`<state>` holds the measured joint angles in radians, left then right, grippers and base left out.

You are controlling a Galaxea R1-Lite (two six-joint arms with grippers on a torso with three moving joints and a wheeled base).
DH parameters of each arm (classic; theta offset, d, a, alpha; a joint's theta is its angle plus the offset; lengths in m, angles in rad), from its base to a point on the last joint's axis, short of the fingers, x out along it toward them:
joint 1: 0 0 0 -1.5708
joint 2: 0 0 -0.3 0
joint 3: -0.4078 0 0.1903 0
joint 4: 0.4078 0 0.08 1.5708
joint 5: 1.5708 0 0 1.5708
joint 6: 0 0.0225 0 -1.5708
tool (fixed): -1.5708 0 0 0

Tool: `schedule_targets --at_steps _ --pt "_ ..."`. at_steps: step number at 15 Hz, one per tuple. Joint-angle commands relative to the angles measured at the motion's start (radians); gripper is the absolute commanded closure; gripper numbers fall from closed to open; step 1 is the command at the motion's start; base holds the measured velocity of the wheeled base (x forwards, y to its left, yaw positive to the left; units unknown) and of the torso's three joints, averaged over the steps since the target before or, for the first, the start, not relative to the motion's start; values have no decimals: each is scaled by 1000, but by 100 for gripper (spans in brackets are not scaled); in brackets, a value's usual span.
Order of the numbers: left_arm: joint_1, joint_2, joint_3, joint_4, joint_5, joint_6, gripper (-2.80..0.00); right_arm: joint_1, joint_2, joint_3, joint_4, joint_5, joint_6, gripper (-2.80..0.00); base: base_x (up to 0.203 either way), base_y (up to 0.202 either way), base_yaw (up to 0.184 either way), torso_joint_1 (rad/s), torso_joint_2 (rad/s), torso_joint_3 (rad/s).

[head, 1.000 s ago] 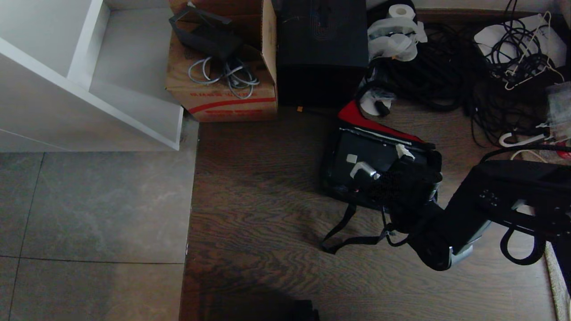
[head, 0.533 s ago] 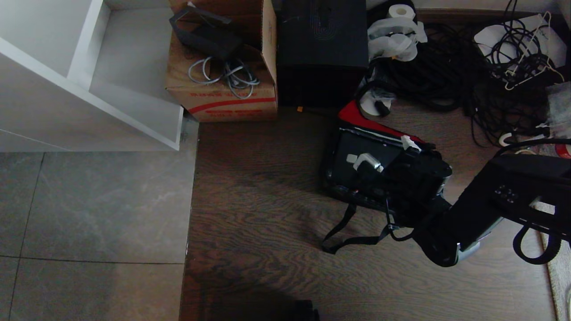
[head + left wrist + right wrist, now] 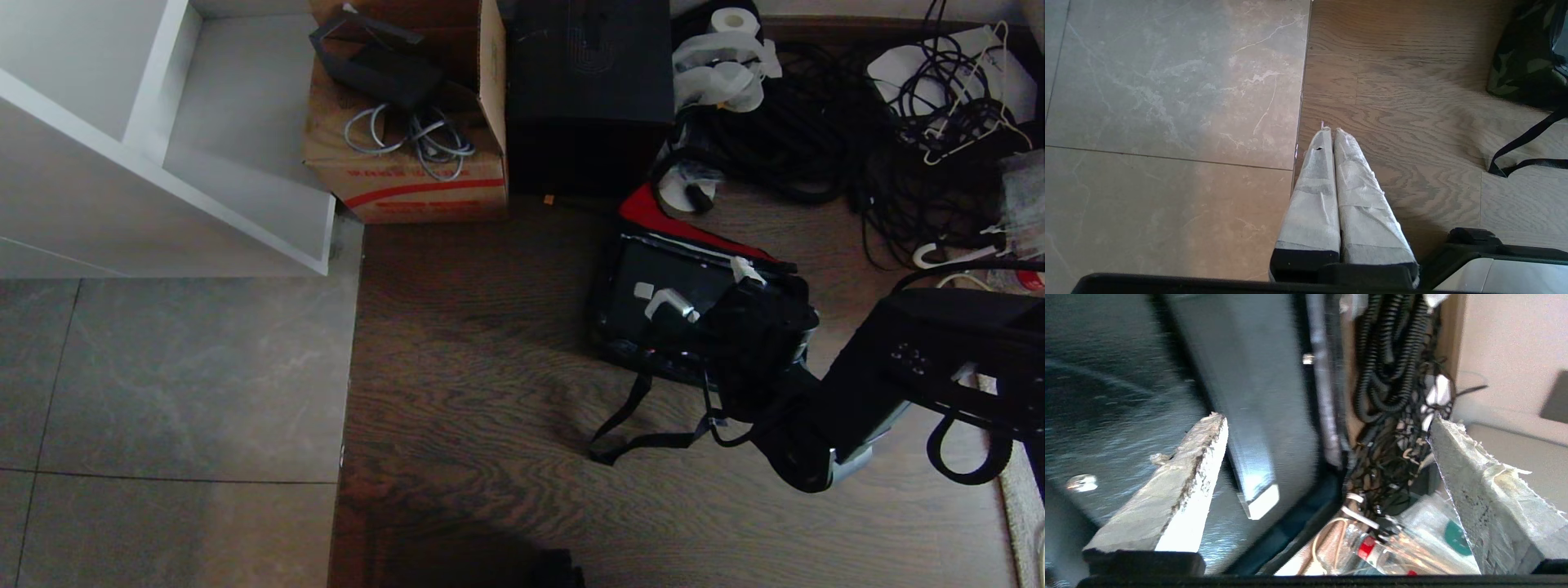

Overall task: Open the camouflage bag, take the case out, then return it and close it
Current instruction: Grip the handle

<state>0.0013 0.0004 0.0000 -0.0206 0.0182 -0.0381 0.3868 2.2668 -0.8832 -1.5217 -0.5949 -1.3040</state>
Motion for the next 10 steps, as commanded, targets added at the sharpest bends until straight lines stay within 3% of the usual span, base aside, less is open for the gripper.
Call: schedule_targets --at_steps 1,10 --pt "0 0 11 -1 0 1 0 1 32 -1 -8 -2 -4 -280 0 0 0 0 0 0" --pt "0 0 11 -1 0 0 0 -40 76 -69 -8 3 -4 -280 0 0 0 0 0 0"
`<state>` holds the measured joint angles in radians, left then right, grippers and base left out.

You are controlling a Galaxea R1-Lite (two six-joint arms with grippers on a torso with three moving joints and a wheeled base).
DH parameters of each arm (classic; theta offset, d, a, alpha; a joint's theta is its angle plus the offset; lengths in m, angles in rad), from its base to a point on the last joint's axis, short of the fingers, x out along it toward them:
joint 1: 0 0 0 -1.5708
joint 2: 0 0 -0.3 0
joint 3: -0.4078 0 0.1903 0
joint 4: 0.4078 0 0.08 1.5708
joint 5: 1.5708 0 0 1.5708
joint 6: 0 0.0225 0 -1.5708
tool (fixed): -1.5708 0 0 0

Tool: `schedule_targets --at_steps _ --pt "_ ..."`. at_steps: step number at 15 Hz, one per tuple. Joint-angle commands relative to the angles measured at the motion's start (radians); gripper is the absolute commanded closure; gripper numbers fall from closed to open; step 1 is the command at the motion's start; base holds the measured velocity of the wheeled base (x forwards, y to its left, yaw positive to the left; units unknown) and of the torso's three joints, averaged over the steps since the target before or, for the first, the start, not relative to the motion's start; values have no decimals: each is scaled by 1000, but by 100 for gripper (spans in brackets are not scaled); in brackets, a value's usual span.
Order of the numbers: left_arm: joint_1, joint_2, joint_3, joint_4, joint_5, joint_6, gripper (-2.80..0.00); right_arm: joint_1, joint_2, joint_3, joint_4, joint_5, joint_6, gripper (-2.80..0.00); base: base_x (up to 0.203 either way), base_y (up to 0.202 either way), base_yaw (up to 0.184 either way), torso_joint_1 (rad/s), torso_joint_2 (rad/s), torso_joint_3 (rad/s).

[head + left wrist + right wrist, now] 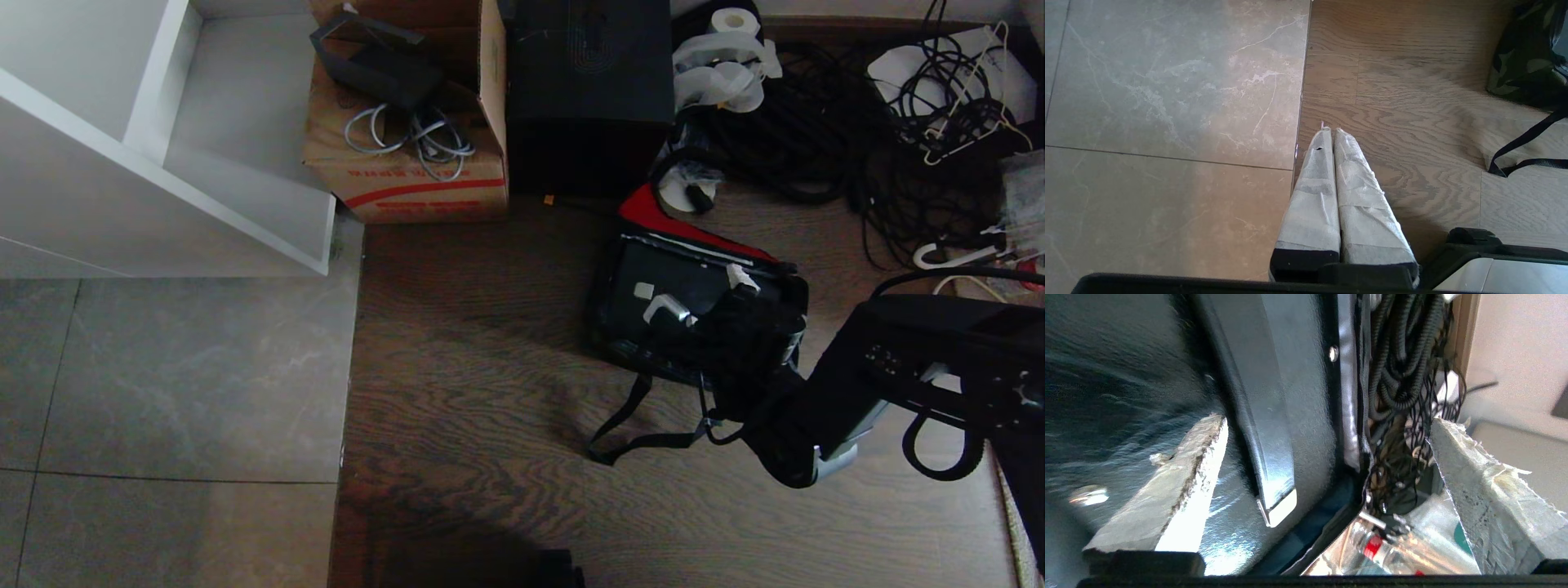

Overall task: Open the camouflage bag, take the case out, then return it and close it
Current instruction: Grip the handle

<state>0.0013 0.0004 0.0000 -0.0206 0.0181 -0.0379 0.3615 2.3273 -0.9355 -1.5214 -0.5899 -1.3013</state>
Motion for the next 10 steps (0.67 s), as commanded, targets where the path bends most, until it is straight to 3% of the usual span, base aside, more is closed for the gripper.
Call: schedule_targets --at_steps 1,10 --pt "0 0 11 -1 0 0 0 -15 15 -17 -9 -2 -7 -280 0 0 0 0 0 0" --pt "0 -2 11 -1 0 0 0 -81 64 -268 -9 -5 -17 -280 0 0 0 0 0 0"
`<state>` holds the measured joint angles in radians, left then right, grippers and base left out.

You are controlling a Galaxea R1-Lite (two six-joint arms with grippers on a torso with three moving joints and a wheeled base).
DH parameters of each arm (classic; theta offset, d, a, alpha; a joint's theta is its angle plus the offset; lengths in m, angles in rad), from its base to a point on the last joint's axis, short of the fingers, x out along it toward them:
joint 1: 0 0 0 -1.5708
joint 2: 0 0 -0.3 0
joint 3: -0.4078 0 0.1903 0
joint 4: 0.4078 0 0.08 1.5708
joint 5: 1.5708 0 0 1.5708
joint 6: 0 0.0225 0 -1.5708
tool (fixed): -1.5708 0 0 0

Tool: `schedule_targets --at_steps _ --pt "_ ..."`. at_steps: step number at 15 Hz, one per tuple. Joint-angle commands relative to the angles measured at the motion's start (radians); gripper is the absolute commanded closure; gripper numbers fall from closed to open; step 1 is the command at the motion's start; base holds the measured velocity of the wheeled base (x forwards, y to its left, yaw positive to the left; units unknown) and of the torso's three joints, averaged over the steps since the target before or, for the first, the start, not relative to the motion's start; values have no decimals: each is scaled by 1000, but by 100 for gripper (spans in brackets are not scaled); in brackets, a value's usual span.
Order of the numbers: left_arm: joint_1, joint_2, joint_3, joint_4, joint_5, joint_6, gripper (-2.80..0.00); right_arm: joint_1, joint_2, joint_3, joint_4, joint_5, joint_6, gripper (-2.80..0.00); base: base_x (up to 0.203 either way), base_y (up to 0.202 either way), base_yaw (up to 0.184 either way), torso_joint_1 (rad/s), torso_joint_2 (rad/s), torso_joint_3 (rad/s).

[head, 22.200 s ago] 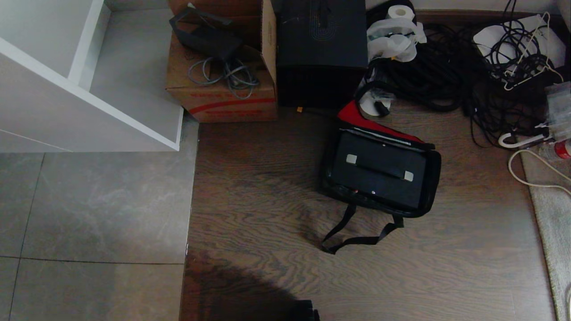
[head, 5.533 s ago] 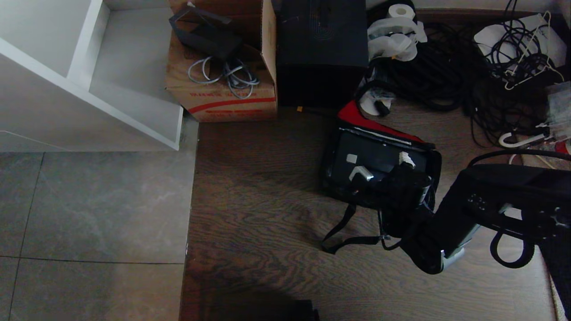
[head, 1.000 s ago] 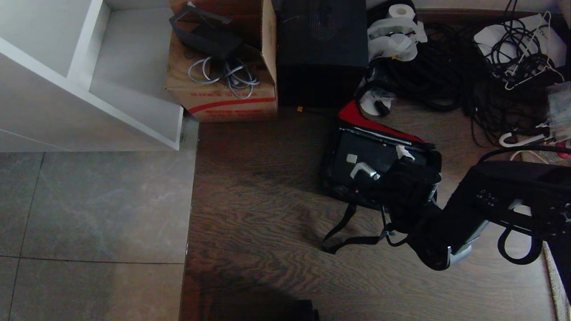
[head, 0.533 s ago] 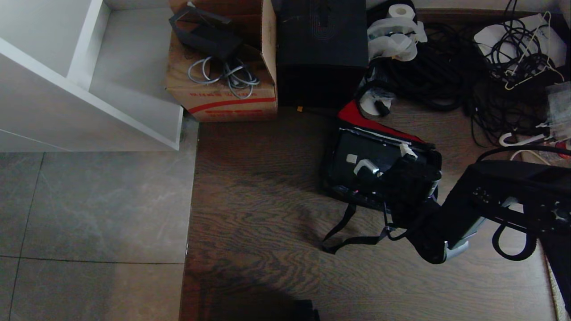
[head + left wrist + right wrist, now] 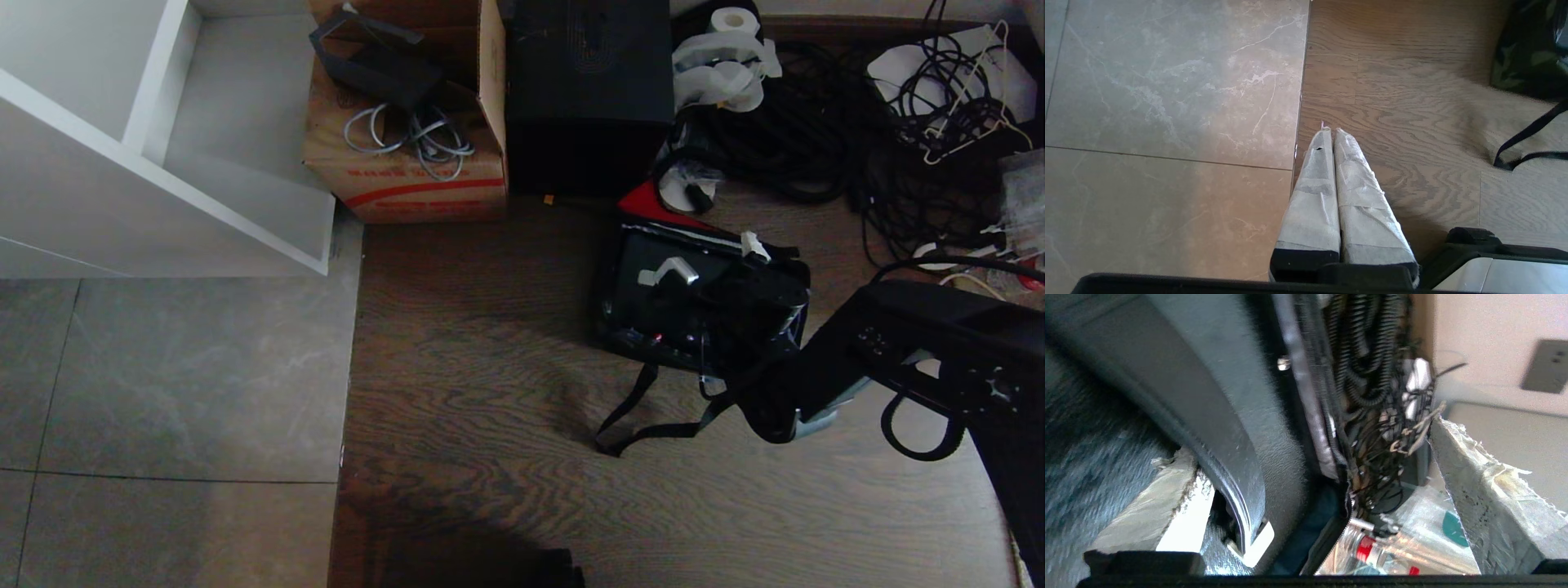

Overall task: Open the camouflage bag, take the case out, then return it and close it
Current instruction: Grip the handle

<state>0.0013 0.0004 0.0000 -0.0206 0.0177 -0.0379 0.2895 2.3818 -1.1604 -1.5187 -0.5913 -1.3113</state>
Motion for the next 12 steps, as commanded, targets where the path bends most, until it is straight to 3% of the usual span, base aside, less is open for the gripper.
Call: schedule_targets --at_steps 1,9,10,12 --pt "0 -2 11 -1 1 0 0 -13 14 -84 -11 -6 -9 -280 0 0 0 0 0 0" --pt "0 -2 11 -1 1 0 0 -23 54 -160 -11 -62 -11 -280 0 0 0 0 0 0" --pt "0 -2 11 -1 1 0 0 -23 54 -160 -11 -62 -11 0 0 0 0 0 0 0" --pt "0 -2 11 -1 1 0 0 -21 88 -131 -11 -66 -4 0 0 0 0 0 0 0"
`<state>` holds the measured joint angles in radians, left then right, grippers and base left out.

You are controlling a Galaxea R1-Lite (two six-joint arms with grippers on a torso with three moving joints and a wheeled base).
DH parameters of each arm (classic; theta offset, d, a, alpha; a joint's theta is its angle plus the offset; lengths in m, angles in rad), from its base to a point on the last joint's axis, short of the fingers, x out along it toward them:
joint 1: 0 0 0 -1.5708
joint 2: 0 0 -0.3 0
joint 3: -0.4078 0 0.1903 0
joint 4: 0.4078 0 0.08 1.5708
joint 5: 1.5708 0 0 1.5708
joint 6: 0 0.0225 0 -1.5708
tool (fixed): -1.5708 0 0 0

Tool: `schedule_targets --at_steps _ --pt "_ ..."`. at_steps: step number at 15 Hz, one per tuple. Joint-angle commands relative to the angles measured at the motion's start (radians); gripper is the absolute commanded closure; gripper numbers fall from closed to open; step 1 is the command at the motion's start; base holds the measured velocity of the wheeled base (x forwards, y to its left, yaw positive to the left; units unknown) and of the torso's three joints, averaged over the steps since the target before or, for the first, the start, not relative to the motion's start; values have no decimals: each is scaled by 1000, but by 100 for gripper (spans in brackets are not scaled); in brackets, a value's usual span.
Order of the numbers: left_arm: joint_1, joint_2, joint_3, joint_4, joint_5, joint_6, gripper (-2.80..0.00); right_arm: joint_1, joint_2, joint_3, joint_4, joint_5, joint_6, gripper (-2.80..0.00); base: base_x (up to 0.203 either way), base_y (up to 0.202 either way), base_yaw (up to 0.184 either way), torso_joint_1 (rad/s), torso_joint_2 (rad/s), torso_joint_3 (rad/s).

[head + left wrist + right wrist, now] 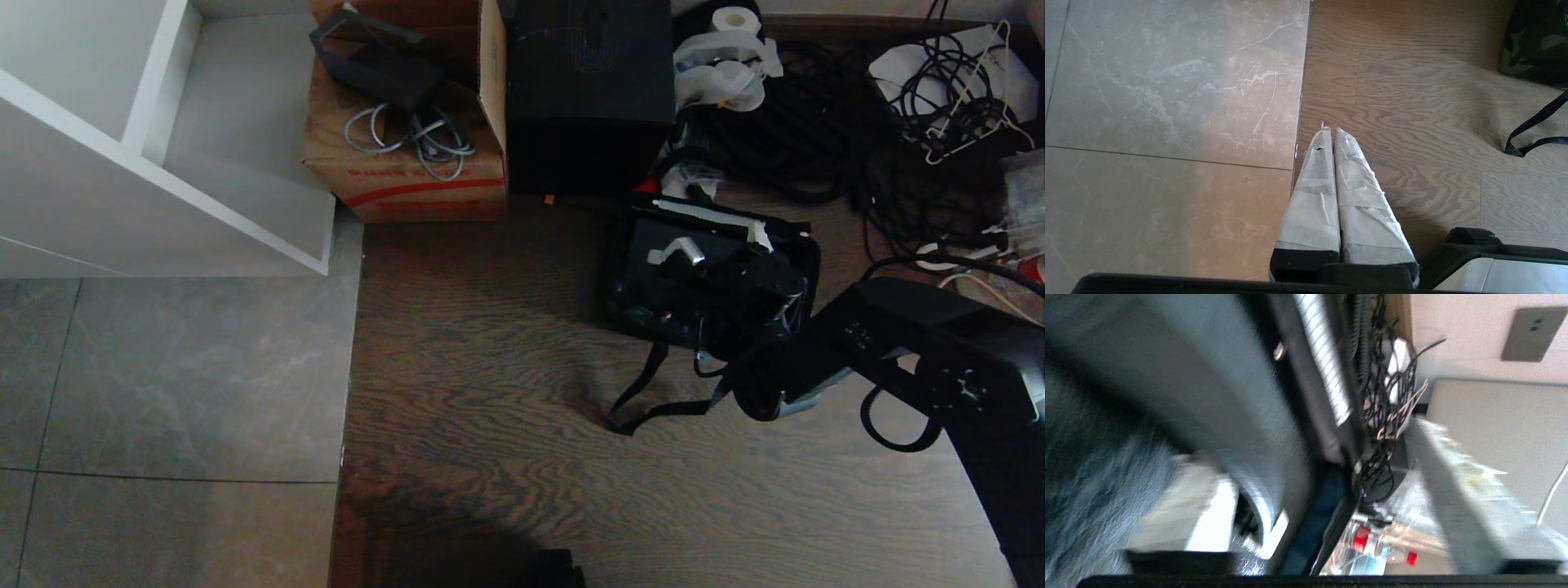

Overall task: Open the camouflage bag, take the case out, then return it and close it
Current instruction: Grip the handle, then lift the black box

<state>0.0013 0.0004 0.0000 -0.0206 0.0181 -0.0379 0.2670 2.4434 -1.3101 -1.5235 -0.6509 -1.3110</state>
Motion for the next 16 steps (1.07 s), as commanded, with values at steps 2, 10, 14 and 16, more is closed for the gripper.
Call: schedule_targets --at_steps 2,10,14,16 --pt "0 -2 11 -1 0 0 0 1 29 20 -6 -6 -4 0 0 0 0 0 0 0" --pt "0 -2 11 -1 0 0 0 16 26 43 -6 -10 -2 0 0 0 0 0 0 0" --pt "0 -2 11 -1 0 0 0 65 -20 94 -6 -53 -3 0 0 0 0 0 0 0" --pt "0 -2 11 -1 0 0 0 103 -44 135 -6 -107 -2 0 0 0 0 0 0 0"
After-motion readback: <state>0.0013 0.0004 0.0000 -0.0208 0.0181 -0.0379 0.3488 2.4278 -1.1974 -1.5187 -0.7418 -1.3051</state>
